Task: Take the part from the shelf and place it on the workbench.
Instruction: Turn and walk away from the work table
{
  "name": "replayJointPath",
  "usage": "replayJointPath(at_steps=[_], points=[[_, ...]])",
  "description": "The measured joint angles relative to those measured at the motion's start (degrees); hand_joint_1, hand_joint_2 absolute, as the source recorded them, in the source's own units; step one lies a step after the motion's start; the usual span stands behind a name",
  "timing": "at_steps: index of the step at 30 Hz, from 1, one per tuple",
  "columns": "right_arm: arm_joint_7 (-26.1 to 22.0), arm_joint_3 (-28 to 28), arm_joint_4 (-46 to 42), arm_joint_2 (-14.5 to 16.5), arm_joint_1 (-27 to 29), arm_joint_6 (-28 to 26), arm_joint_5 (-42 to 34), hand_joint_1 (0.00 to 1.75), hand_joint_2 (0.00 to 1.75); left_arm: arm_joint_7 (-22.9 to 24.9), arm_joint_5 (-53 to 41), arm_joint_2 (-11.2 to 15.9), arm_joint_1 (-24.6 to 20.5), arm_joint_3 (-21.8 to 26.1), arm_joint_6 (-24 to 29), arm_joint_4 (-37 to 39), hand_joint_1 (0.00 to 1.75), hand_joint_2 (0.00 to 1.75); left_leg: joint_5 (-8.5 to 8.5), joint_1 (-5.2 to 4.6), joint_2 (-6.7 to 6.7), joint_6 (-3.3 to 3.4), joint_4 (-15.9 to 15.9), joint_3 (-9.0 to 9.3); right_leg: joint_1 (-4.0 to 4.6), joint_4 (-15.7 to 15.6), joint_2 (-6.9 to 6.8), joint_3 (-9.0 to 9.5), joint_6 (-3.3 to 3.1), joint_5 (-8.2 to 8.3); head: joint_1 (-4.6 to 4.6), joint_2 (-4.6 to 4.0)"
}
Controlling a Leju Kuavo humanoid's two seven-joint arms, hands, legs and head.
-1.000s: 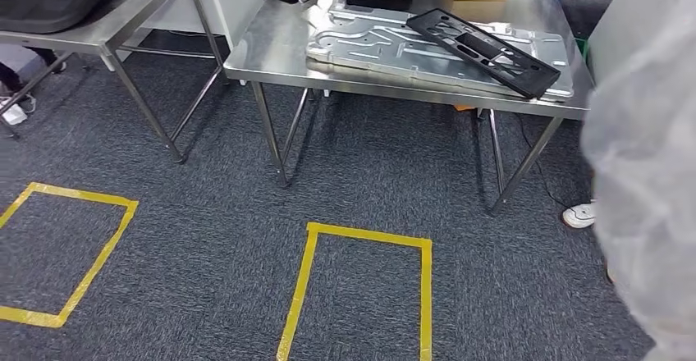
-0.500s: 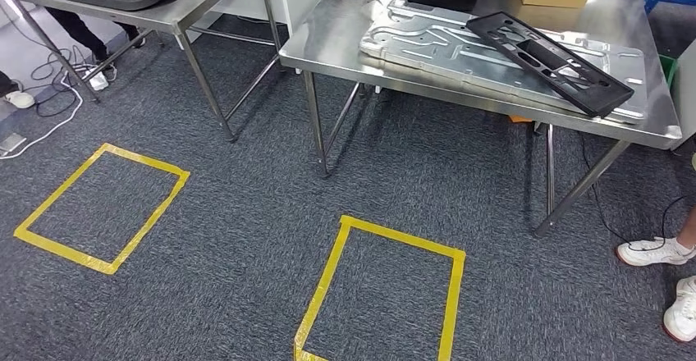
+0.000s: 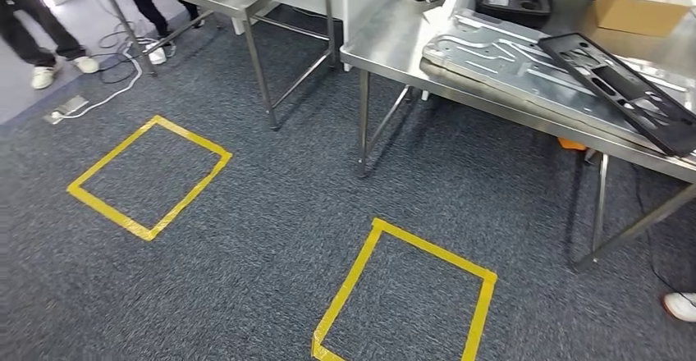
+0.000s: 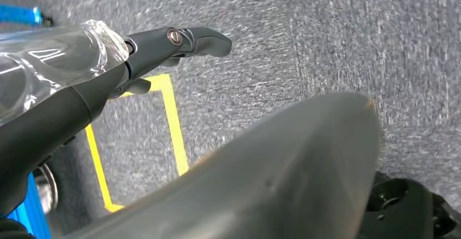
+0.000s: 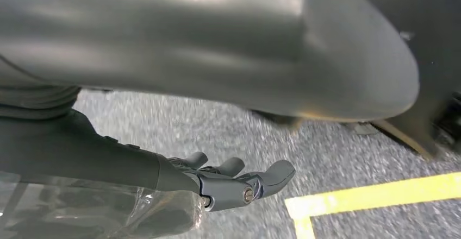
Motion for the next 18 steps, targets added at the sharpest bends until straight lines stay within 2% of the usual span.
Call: replayJointPath(at_steps=[1, 2, 3, 5, 6, 7, 9, 11, 12, 13, 14, 16, 17, 18], points=[[0.0, 0.0, 0.0, 0.0, 0.0, 0.0, 0.0, 0.00, 0.00, 0.0, 0.0, 0.0, -0.1, 0.0, 0.0, 0.0, 0.00, 0.00, -0.09, -0.02, -0.78, -0.26, 0.3, -0.16, -0.21, -3.8, 1.48, 1.64, -0.08, 1.60, -0.02, 0.00], [0.1, 0.1, 0.0, 0.0, 0.0, 0.1, -0.1, 0.00, 0.00, 0.1, 0.0, 0.1, -0.1, 0.0, 0.0, 0.0, 0.00, 0.00, -0.12, -0.04, -1.44, -0.60, 0.6, -0.44, -0.34, -6.3, 2.67, 2.63, -0.19, 2.42, -0.04, 0.00], [0.1, 0.1, 0.1, 0.0, 0.0, 0.1, -0.1, 0.00, 0.00, 0.1, 0.0, 0.1, -0.1, 0.0, 0.0, 0.0, 0.00, 0.00, -0.08, -0.04, -2.03, -0.96, 0.8, -0.76, -0.33, -7.2, 3.39, 2.93, -0.39, 2.53, -0.07, 0.00], [0.2, 0.2, 0.1, 0.2, -0.1, 0.1, -0.1, 0.00, 0.00, 0.2, 0.0, 0.2, 0.0, 0.0, 0.0, 0.0, 0.00, 0.00, 0.10, 0.15, -2.81, -1.61, 0.9, -1.31, -0.10, -7.3, 2.24, 2.82, -1.02, 2.66, -0.08, 0.00], [0.2, 0.3, 0.1, 0.3, -0.1, 0.1, -0.1, 0.00, 0.00, 0.3, -0.1, 0.3, 0.1, 0.0, -0.1, 0.0, 0.00, 0.00, -0.20, 0.16, -1.89, -1.87, 1.4, -1.64, -0.05, -7.3, 1.53, 2.82, -1.39, 2.76, -0.11, 0.00], [0.2, 0.4, 0.1, 0.3, -0.1, 0.2, -0.1, 0.00, 0.00, 0.4, -0.1, 0.3, 0.2, 0.0, -0.1, 0.0, 0.00, 0.00, -1.08, 0.14, -0.41, -2.13, 2.8, -2.39, -0.04, -7.4, 0.74, 2.83, -1.75, 2.84, -0.16, 0.00], [0.2, 0.6, 0.1, 0.4, -0.1, 0.2, -0.1, 0.00, 0.00, 0.5, -0.2, 0.3, -0.1, 0.0, -0.1, 0.0, 0.00, 0.00, -4.57, 0.08, 2.98, -2.61, 9.5, -5.54, 0.11, -7.5, -0.93, 2.85, -2.23, 2.83, -0.30, 0.00], [0.2, 0.7, 0.1, 0.4, 0.0, 0.2, -0.2, 0.00, 0.00, 0.5, -0.2, 0.3, -0.2, 0.0, -0.1, 0.0, 0.00, 0.00, -7.85, 0.24, 3.77, -2.92, 17.8, -9.47, 0.29, -7.5, -2.69, 2.85, -2.47, 2.69, -0.34, 0.00], [0.2, 0.7, 0.1, 0.4, 0.1, 0.2, -0.2, 0.00, 0.00, 0.5, -0.2, 0.3, -0.1, 0.0, -0.1, 0.0, 0.00, 0.00, -8.12, 0.31, 3.84, -2.97, 19.6, -10.32, 0.34, -7.5, -3.49, 2.87, -2.53, 2.62, -0.35, 0.00], [0.2, 0.7, 0.1, 0.4, 0.1, 0.2, -0.2, 0.00, 0.00, 0.5, -0.2, 0.3, 0.0, 0.0, -0.1, 0.0, 0.00, 0.00, -7.31, 0.37, 3.97, -2.95, 19.0, -9.94, 0.38, -7.4, -4.21, 2.93, -2.56, 2.54, -0.35, 0.00], [0.2, 0.8, 0.1, 0.4, 0.0, 0.2, -0.2, 0.00, 0.00, 0.4, -0.2, 0.3, 0.1, 0.0, -0.1, 0.0, 0.00, 0.00, -5.54, 0.38, 4.38, -2.84, 15.8, -8.23, 0.41, -7.5, -4.88, 3.06, -2.53, 2.44, -0.36, 0.00], [0.2, 0.9, 0.1, 0.5, -0.1, 0.2, -0.2, 0.00, 0.00, 0.3, -0.2, 0.4, -0.1, 0.0, -0.1, 0.0, 0.00, 0.00, -1.93, -0.05, 6.93, -2.26, 6.5, -3.24, 0.59, -7.4, -6.07, 3.42, -2.26, 2.14, -0.36, 0.00], [0.1, 1.0, 0.1, 0.5, -0.1, 0.2, -0.2, 0.00, 0.00, 0.2, -0.2, 0.4, -0.2, 0.0, 0.0, 0.0, 0.00, 0.00, -0.95, -0.36, 7.96, -1.89, 3.2, -1.58, 0.70, -7.4, -6.62, 3.57, -2.05, 1.98, -0.33, 0.00], [0.1, 1.0, 0.1, 0.5, -0.2, 0.1, -0.2, 0.00, 0.00, 0.1, -0.2, 0.4, -0.4, 0.0, 0.0, 0.0, 0.00, 0.00, -0.63, -0.66, 8.64, -1.57, 1.5, -0.79, 0.79, -7.4, -7.08, 3.67, -1.83, 1.83, -0.32, 0.00]])
